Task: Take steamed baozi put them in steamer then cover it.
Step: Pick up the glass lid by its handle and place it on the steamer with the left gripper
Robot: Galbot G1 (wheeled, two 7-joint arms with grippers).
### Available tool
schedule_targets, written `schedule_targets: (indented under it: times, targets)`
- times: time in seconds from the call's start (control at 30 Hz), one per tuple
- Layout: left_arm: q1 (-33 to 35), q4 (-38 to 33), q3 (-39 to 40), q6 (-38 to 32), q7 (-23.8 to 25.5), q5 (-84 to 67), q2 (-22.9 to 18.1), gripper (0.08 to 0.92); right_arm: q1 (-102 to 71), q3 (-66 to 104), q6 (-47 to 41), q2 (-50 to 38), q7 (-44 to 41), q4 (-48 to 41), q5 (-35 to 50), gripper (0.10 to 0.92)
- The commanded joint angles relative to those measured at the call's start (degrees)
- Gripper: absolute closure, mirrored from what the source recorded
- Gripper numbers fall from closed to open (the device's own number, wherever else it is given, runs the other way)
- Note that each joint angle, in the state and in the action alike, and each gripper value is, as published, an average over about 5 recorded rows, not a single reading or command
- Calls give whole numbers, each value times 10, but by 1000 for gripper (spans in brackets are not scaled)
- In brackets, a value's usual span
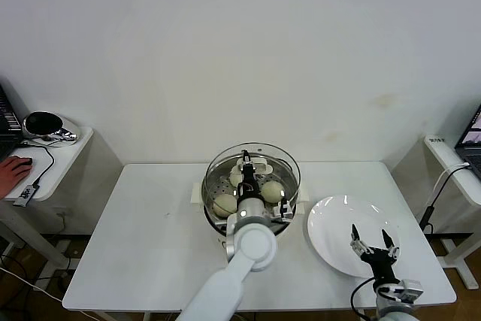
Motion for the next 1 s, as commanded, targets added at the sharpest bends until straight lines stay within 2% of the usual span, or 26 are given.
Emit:
schedule_targets:
  times: [0.03,1.0]
  targets:
    - [12,7,-4,24,14,40,-8,864,3,-2,-1,2,0,-3,-4,203]
    - [23,15,-7,23,16,38,-8,864,4,-6,1,10,-1,-5,-8,203]
